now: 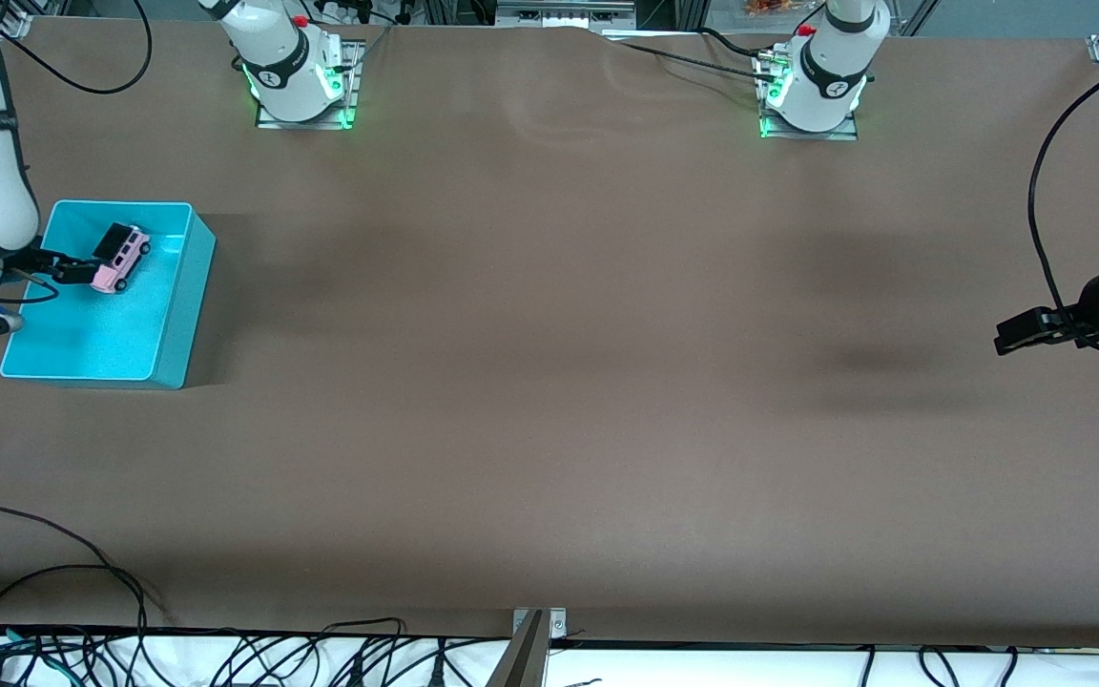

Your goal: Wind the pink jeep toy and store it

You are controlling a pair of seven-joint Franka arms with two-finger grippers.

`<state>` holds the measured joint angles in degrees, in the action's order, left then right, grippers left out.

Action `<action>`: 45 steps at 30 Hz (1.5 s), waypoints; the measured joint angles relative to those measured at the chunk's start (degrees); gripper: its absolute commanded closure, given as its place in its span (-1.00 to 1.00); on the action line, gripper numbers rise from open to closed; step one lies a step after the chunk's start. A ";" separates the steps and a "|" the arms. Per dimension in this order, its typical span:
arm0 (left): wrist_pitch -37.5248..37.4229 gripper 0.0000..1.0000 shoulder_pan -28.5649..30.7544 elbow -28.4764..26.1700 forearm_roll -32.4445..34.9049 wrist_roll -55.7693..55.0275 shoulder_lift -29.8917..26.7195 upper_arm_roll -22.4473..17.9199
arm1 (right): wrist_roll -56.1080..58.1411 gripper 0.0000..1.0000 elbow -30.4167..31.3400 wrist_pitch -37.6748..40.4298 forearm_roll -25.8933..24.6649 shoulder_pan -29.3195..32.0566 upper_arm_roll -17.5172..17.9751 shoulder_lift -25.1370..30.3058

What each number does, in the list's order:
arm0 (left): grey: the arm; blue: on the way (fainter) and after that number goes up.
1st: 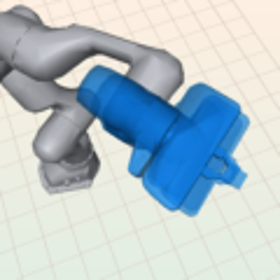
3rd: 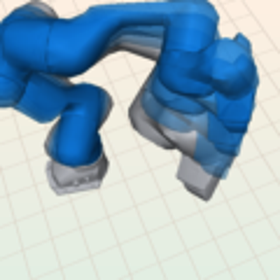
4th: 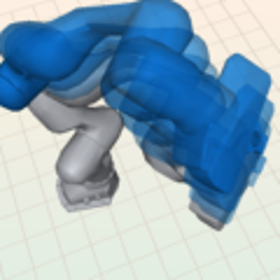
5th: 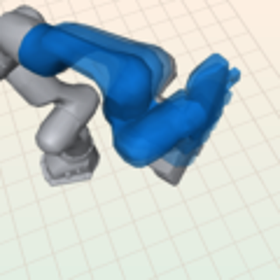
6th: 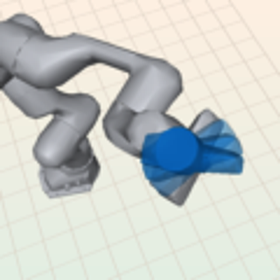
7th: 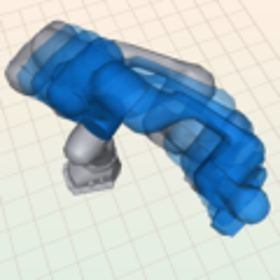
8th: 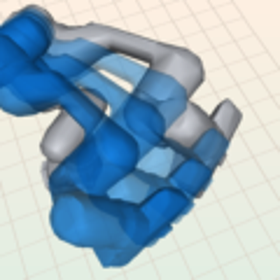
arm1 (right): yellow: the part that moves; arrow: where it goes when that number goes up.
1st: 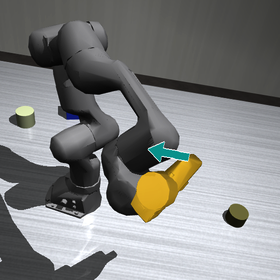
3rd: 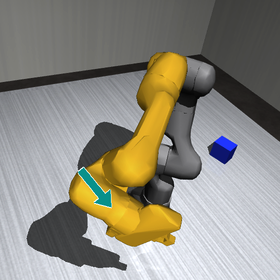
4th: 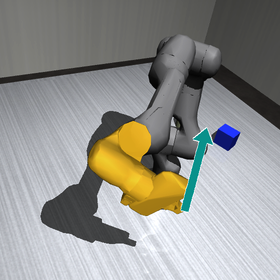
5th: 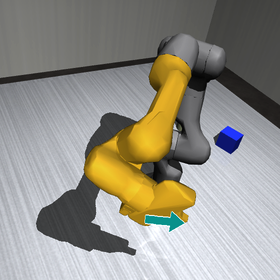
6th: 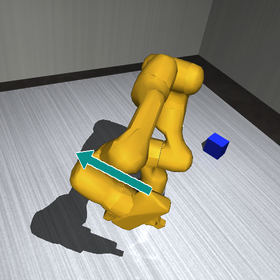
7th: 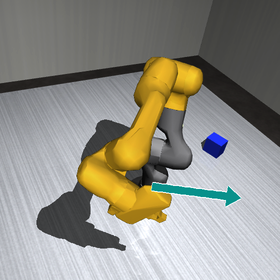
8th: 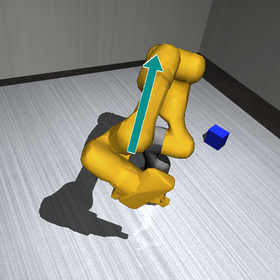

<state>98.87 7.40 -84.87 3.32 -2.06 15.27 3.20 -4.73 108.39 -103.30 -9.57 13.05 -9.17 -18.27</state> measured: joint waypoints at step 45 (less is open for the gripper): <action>0.00 -1.00 0.00 -0.05 0.00 0.00 0.00 0.00 | -4.13 -1.00 -14.05 13.05 14.86 -16.97 -0.46 18.80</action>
<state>98.87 7.40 -84.92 3.32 -2.06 15.27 3.20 -8.86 94.34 -90.26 5.30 -3.92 -9.63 0.53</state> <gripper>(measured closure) 0.000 0.000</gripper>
